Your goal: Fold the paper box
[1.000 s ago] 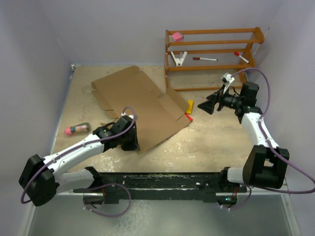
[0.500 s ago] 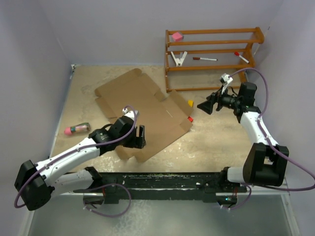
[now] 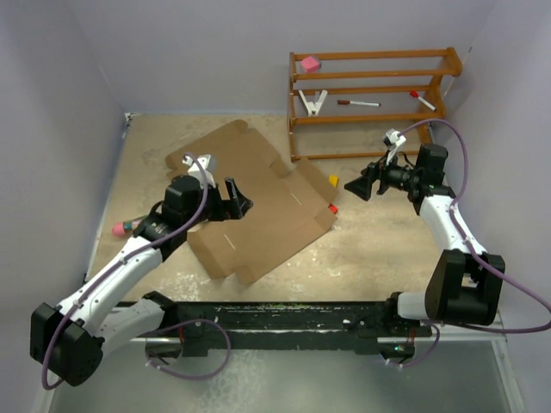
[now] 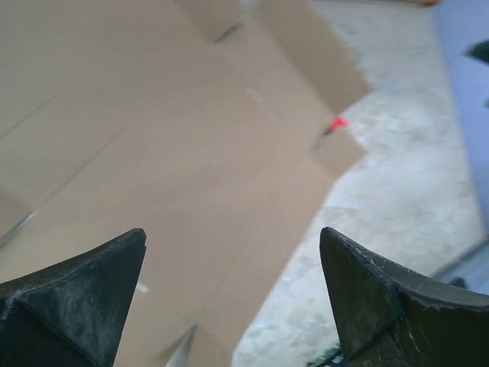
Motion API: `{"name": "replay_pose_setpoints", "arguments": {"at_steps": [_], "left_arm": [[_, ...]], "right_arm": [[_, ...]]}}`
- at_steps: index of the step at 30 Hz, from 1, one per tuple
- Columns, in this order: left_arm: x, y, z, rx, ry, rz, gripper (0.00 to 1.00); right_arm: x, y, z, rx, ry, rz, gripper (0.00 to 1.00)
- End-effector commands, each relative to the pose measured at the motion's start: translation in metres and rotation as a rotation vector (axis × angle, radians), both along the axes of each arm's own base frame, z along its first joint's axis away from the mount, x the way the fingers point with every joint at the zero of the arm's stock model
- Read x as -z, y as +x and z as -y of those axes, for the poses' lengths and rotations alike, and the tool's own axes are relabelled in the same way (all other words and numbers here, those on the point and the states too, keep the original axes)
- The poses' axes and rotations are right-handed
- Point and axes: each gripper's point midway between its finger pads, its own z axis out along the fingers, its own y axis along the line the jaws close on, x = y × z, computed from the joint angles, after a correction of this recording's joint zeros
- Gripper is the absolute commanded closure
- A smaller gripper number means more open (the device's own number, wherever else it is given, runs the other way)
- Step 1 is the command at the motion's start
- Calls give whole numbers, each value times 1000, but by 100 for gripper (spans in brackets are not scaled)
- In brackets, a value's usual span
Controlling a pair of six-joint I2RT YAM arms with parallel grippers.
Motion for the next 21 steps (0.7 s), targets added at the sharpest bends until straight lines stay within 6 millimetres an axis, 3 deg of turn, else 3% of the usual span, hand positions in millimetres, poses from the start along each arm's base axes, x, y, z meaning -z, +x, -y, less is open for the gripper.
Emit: {"name": "replay_pose_setpoints", "arguments": {"at_steps": [1, 4, 8, 11, 21], "left_arm": [[-87, -10, 38, 216, -258, 167, 1], [-116, -25, 52, 334, -368, 254, 2], [-158, -74, 68, 635, -508, 482, 2], [-171, -94, 66, 711, -539, 581, 2], [-193, -120, 64, 839, -551, 749, 2]], "right_arm": [[-22, 5, -3, -24, -10, 74, 0], [-23, 5, -3, -27, -8, 75, 0], [-23, 4, -3, -29, -8, 76, 0], [-23, 4, -3, -29, -8, 75, 0], [-28, 0, -7, -57, 9, 85, 0]]}}
